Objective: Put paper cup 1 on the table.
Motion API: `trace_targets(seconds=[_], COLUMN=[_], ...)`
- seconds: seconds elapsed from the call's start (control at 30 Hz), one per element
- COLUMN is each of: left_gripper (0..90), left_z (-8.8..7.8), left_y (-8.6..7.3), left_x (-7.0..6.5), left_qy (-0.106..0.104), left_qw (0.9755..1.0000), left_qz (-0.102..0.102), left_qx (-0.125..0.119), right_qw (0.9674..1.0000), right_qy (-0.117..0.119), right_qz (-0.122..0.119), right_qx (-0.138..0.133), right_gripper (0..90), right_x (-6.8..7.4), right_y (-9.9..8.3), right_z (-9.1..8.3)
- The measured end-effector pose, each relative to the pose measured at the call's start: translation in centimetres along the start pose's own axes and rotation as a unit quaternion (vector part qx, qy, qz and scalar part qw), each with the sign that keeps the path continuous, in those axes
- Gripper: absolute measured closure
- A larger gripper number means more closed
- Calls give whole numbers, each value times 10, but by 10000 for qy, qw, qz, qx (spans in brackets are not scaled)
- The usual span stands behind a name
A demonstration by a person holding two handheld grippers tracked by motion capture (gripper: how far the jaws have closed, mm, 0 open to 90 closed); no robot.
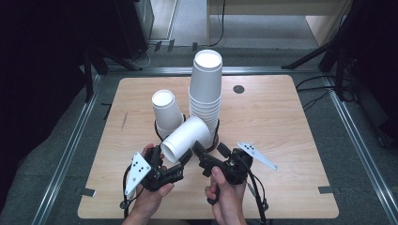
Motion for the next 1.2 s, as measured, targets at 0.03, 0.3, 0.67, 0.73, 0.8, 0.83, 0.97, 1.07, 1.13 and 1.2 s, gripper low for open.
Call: trace_targets(seconds=[0.03,0.3,0.67,0.73,0.8,0.83,0.97,1.07,1.13,1.2], left_gripper=[242,242,242,242,242,242,243,243,243,243], left_z=[0,3,6,6,6,6,6,6,6,7], left_y=[0,-1,-6,-6,-7,-7,-8,-8,-9,-9], left_x=[-1,-12,-26,-27,-27,-28,-30,-33,-34,-35], left_qy=[-3,-118,-265,-266,-272,-284,-329,-359,-383,-402], left_qw=[10000,9998,9992,9991,9991,9991,9988,9984,9983,9982], left_qz=[-10,113,282,318,316,313,353,424,437,433], left_qx=[-16,-82,-79,-74,-80,-72,-95,-105,-98,-87], right_qw=[10000,9945,9738,9696,9659,9644,9561,9516,9494,9472], right_qy=[14,238,611,659,708,731,819,914,943,996], right_qz=[75,1016,2169,2336,2467,2514,2775,2883,2945,2997], right_qx=[15,78,299,311,349,378,457,545,555,551], right_gripper=[0,0,0,0,0,0,0,0,0,0], right_x=[0,-2,-6,-7,-8,-8,-8,-9,-9,-10], right_y=[0,1,-2,-2,-2,-3,-3,-3,-4,-3], right_z=[0,-3,-2,-1,0,1,5,9,11,13])
Point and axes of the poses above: each handheld gripper's, and its own axes: z roughly forward along the jaws, y roughly out of its top, x roughly to its left, the point moved 8 cm from there along z, roughly forward along the jaws, and after that the axes turned 3 degrees about x, right-handed, at the moved point
